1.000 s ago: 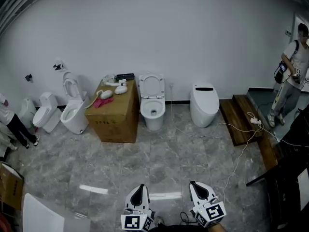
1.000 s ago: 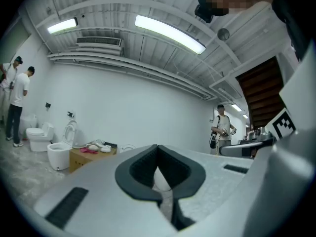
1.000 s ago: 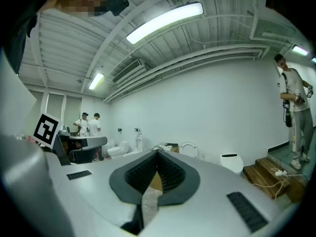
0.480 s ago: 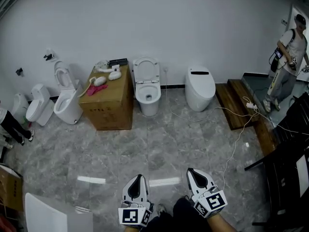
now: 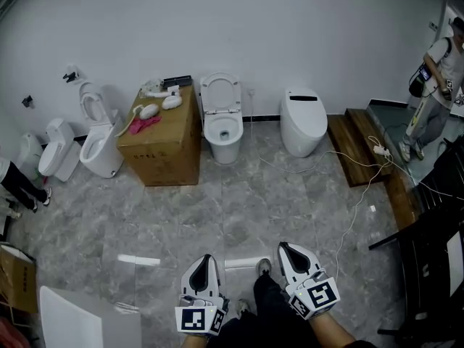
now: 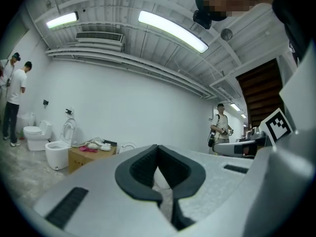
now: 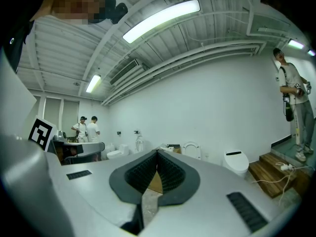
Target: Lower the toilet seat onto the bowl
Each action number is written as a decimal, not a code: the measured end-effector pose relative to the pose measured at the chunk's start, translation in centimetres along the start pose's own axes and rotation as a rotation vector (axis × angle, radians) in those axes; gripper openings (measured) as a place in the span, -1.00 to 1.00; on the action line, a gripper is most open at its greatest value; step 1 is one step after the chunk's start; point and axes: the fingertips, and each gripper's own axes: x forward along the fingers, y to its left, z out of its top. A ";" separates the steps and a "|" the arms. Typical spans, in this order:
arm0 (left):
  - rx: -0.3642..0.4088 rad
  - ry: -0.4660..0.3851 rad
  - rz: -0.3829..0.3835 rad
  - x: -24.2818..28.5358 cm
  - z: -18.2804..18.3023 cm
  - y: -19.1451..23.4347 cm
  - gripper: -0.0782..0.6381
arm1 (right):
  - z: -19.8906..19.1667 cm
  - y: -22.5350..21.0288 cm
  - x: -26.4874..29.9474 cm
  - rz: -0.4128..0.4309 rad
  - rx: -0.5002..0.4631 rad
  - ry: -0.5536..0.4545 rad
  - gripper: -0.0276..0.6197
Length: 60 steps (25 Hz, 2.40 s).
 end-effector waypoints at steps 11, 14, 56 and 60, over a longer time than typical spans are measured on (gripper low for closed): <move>0.011 0.007 -0.005 4.1 -0.4 -0.4 -0.76 | -0.6 -3.2 2.5 0.004 0.004 0.013 -0.85; 0.012 0.016 -0.003 5.8 -0.7 0.2 -0.76 | -0.5 -4.2 4.2 -0.001 0.009 0.010 -0.85; 0.000 0.038 0.062 50.3 1.2 11.9 -0.76 | 1.4 -27.1 43.0 0.117 0.010 0.092 -0.85; -0.005 0.050 0.053 56.4 2.2 16.2 -0.76 | 1.8 -28.5 49.7 0.096 0.022 0.095 -0.85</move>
